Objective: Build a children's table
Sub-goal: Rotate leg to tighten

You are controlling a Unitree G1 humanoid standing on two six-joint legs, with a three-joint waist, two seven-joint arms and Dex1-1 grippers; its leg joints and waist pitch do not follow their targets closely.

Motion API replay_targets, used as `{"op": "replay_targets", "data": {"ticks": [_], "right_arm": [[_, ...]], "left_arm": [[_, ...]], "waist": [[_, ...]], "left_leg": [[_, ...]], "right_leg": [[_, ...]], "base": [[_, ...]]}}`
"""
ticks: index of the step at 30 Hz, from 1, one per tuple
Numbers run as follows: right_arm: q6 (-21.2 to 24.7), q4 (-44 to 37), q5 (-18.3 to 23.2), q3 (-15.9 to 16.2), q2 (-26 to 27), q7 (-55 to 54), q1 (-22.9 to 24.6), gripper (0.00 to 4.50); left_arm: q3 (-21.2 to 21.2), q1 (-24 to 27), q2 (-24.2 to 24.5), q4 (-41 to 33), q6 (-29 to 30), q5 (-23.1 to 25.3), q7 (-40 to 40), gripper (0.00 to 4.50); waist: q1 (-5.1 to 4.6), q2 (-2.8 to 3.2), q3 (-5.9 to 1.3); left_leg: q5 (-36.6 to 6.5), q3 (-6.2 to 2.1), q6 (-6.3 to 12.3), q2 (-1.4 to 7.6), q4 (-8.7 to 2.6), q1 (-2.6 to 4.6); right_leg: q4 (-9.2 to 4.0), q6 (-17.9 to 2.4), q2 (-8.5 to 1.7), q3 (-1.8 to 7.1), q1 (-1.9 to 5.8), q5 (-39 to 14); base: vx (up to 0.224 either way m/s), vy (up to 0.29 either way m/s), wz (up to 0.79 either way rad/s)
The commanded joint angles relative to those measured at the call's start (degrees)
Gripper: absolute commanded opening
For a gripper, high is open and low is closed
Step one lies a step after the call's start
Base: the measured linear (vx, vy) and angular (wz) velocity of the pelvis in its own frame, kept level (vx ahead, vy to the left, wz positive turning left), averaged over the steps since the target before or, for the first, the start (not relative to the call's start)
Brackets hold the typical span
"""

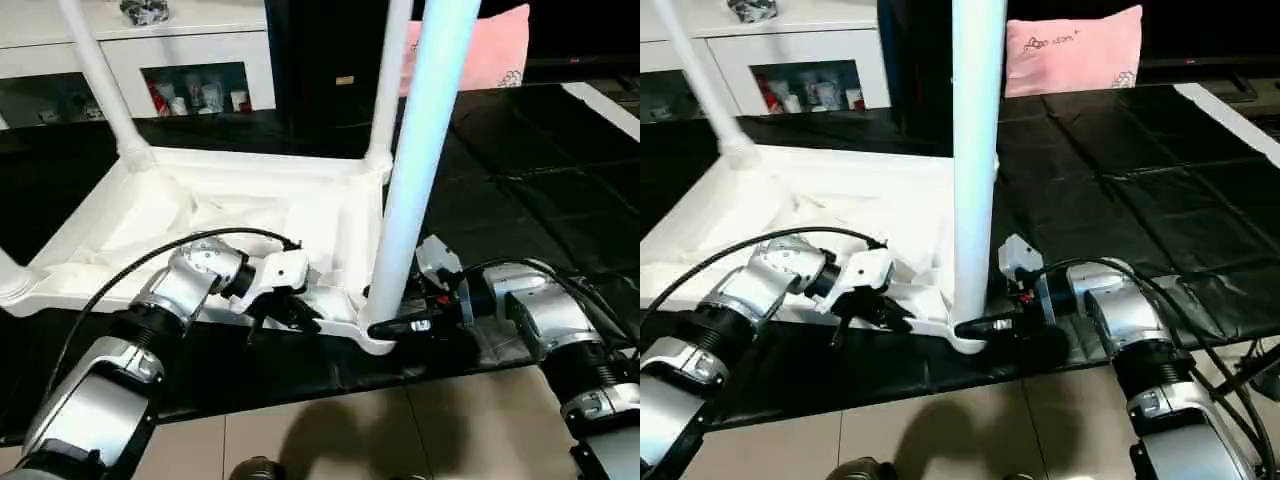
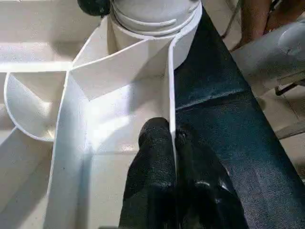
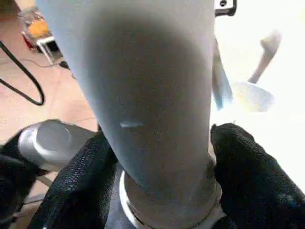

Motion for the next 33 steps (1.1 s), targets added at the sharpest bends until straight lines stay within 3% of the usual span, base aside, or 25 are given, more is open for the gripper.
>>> {"op": "replay_targets", "data": {"ticks": [1,6,12,13,17,18,21,22,23,24,25,28,30,33], "right_arm": [[0.7,-0.8,0.5,0.9,-0.5,1.5,-1.0,2.82],[1.3,-1.1,0.7,1.1,-0.3,2.3,-0.4,2.32],[2.9,-2.4,1.1,1.3,0.1,2.6,0.6,2.17],[3.3,-2.6,1.3,0.8,0.8,1.0,0.9,2.16],[3.4,-0.8,0.3,-1.2,3.4,-7.4,0.5,2.14],[3.0,0.6,-0.8,-2.0,4.7,-12.2,0.2,2.14],[2.5,4.1,-3.2,-4.3,8.9,-25.8,-0.8,2.1],[3.0,5.7,-3.6,-5.2,10.8,-31.3,-1.4,2.09],[3.4,7.1,-4.0,-5.9,12.3,-35.3,-2.0,2.09],[3.8,8.4,-4.1,-6.5,13.8,-38.9,-2.5,2.07],[4.0,9.6,-4.2,-7.0,15.3,-42.3,-3.0,2.04],[3.9,16.1,-5.2,-8.7,21.0,-55.8,-6.3,2.04],[3.1,17.8,-5.1,-9.3,22.7,-58.3,-7.7,2.03],[2.1,19.9,-5.9,-10.0,24.3,-62.0,-9.4,2.02]], "left_arm": [[-1.2,-0.4,0.0,-2.1,-1.2,-0.1,-2.6,0.0],[-1.2,-0.5,0.1,-1.8,-1.0,0.0,-2.7,0.0],[-0.6,-0.7,-0.2,-0.9,0.1,0.0,-1.7,0.0],[0.1,-1.1,-0.7,-0.3,1.7,-0.1,-0.1,0.0],[2.2,-2.5,-2.1,1.3,6.1,0.0,6.0,0.0],[3.3,-3.2,-2.8,2.1,7.7,-0.1,9.3,0.0],[6.3,-5.0,-4.8,3.2,12.6,-0.6,18.0,0.0],[7.8,-5.9,-5.8,3.7,15.2,-0.9,22.4,0.0],[8.8,-6.5,-6.5,3.9,17.0,-1.1,25.1,0.0],[9.8,-7.1,-7.3,4.1,18.4,-1.2,28.1,0.0],[10.9,-7.7,-8.2,4.5,19.6,-1.4,31.0,0.0],[15.2,-10.2,-12.6,6.0,22.8,-3.1,42.7,0.0],[16.1,-10.9,-14.1,6.6,23.2,-3.8,45.2,0.0],[17.0,-11.5,-15.4,7.0,23.4,-3.9,48.1,0.0]], "waist": [[-0.35,-0.87,-4.62],[-0.25,-0.7,-4.69],[-0.26,-0.69,-4.57],[-0.26,-0.4,-4.57],[-0.47,-0.66,-4.37],[-0.81,-0.38,-4.07],[-2.18,-0.63,-3.78],[-2.37,-0.41,-3.85],[-3.19,-0.57,-3.67],[-3.5,-0.53,-3.81],[-4.33,-0.74,-3.87],[-5.23,-0.6,-4.05],[-5.35,-0.73,-4.18],[-5.09,-0.74,-4.51]], "left_leg": [[-15.4,-0.23,3.61,2.26,-4.01,1.58],[-14.6,-0.27,3.61,2.25,-3.98,1.55],[-16.2,-0.28,2.93,2.27,-4.1,1.71],[-16.4,-0.32,2.77,2.26,-4.13,1.74],[-17.8,-0.41,1.99,2.08,-4.28,1.67],[-18.7,-0.41,1.03,2.0,-4.37,1.66],[-23.0,-0.92,-1.2,1.6,-4.53,2.07],[-23.2,-1.12,-1.38,1.56,-4.57,2.0],[-23.4,-1.31,-1.71,1.44,-4.77,1.48],[-23.7,-1.3,-1.8,1.37,-4.69,1.67],[-23.9,-1.28,-1.36,1.16,-4.47,1.82],[-22.4,-1.14,-0.65,0.9,-4.17,1.56],[-21.8,-0.85,0.43,0.83,-4.01,1.78],[-18.3,-0.69,2.04,1.08,-4.03,1.36]], "right_leg": [[-3.62,-13.2,-2.49,2.37,2.96,-15.9],[-3.47,-13.3,-2.48,2.34,2.99,-14.9],[-3.72,-12.9,-2.47,2.36,2.91,-16.9],[-3.68,-12.9,-2.43,2.35,2.91,-17.0],[-4.09,-11.9,-2.54,2.26,3.04,-20.0],[-4.19,-11.4,-2.44,2.3,2.68,-21.8],[-4.97,-9.1,-2.62,1.87,2.66,-29.2],[-4.95,-8.7,-2.69,1.73,2.92,-29.8],[-5.06,-7.8,-2.56,1.53,3.08,-30.7],[-5.17,-7.6,-2.57,1.47,3.03,-31.0],[-5.52,-7.5,-2.48,1.39,2.81,-31.1],[-5.42,-8.5,-2.4,1.36,2.82,-29.1],[-5.61,-9.3,-2.23,1.48,2.57,-26.8],[-4.74,-11.5,-2.13,1.77,3.04,-19.4]], "base": [[0.0,0.0,0.0],[0.0,0.0,0.0],[0.0,0.0,0.0],[0.0,0.0,0.0],[0.0,0.0,0.0],[0.0,0.0,0.0],[0.0,0.0,0.0],[0.0,0.0,0.0],[0.0,0.0,0.0],[0.0,0.0,0.0],[0.0,0.0,0.0],[0.0,0.0,0.0],[0.0,0.0,0.0],[0.0,0.0,0.0]]}}
